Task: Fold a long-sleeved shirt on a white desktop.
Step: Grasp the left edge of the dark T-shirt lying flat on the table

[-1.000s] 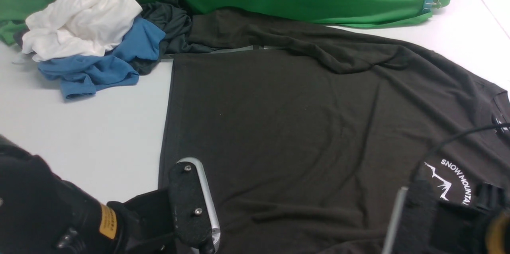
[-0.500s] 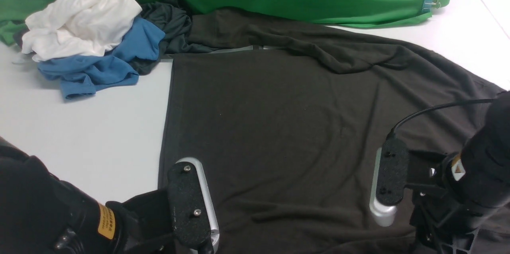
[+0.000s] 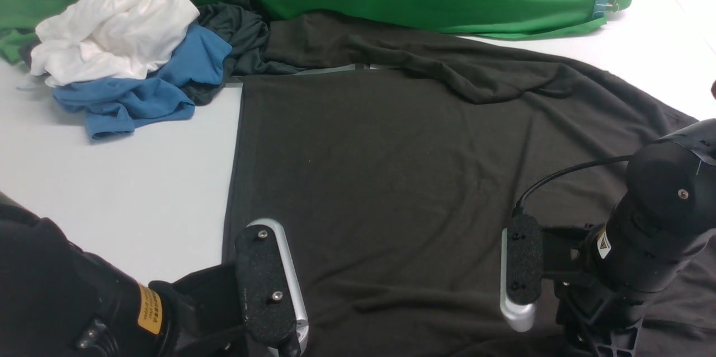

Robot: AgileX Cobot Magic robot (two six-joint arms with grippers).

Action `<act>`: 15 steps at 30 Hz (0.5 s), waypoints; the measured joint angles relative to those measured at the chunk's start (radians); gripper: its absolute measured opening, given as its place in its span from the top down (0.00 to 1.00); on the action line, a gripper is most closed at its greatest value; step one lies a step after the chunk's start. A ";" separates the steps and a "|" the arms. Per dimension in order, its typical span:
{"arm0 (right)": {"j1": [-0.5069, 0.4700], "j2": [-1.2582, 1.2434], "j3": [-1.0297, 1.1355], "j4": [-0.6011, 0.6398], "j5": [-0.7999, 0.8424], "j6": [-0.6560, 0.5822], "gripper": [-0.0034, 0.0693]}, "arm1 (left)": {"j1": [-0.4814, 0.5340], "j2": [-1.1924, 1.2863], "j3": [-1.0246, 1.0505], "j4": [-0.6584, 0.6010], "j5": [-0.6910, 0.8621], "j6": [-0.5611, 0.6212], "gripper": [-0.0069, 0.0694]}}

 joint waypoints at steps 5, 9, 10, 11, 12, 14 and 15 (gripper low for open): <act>0.000 0.001 0.004 0.024 0.002 -0.043 0.60 | 0.000 0.000 0.000 0.000 0.000 0.000 0.83; 0.000 0.001 0.004 0.028 -0.002 -0.048 0.74 | 0.000 0.000 0.000 0.001 0.000 0.000 0.83; 0.000 0.001 0.004 0.028 -0.005 -0.049 0.78 | 0.000 0.000 0.000 0.001 0.000 0.000 0.83; 0.000 0.001 0.004 0.028 -0.007 -0.049 0.80 | 0.000 0.000 0.000 0.001 0.000 0.000 0.83; 0.000 0.001 0.004 0.028 -0.008 -0.050 0.85 | 0.000 0.000 0.000 0.001 0.000 0.000 0.83; 0.000 0.001 0.004 0.028 -0.008 -0.050 0.90 | 0.000 0.000 0.000 0.001 0.000 0.000 0.83; 0.000 0.001 0.004 0.028 -0.008 -0.047 0.91 | 0.000 0.000 0.000 0.001 0.000 0.000 0.83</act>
